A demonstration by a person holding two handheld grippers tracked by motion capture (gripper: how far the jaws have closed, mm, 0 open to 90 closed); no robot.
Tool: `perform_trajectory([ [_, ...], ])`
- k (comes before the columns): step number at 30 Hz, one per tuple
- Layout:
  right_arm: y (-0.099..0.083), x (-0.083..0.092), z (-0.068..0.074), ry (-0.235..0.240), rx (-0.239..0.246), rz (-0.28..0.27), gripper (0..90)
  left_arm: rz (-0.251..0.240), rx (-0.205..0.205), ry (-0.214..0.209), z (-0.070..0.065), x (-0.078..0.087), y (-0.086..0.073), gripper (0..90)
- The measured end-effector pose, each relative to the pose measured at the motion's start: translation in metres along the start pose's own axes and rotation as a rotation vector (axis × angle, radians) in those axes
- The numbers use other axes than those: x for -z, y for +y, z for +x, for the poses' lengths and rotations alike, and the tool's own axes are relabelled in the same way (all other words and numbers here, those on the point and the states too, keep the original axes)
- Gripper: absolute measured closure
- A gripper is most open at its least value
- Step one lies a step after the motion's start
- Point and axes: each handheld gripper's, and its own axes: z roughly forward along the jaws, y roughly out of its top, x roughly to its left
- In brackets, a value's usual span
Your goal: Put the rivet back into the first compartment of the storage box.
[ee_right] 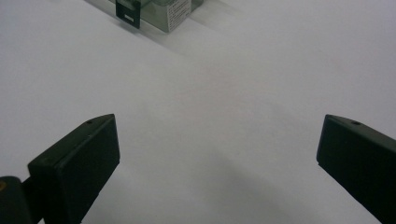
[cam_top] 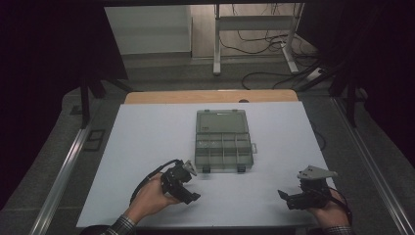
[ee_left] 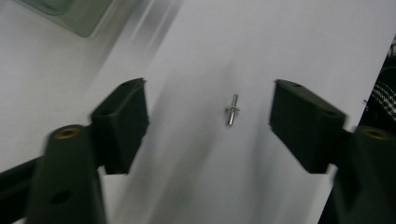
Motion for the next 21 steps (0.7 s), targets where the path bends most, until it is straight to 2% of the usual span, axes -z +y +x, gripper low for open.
perform_trajectory([
  [2, 0.000, 0.000, 0.000, 0.001, 0.001, 0.001, 0.0, 0.014, -0.008, 0.004, -0.001, -0.003, 0.001, 37.8],
  [5, 0.000, 0.000, 0.000, 0.001, 0.001, 0.002, 0.0, 0.026, -0.023, -0.011, -0.002, -0.006, 0.002, 47.4],
  [12, 0.000, 0.000, 0.000, 0.001, 0.002, 0.005, 0.0, 0.059, -0.057, -0.018, -0.009, -0.014, 0.006, 64.6],
  [21, 0.000, 0.000, 0.000, 0.001, 0.002, 0.006, 0.0, 0.072, -0.056, 0.003, -0.011, -0.018, 0.006, 80.8],
])
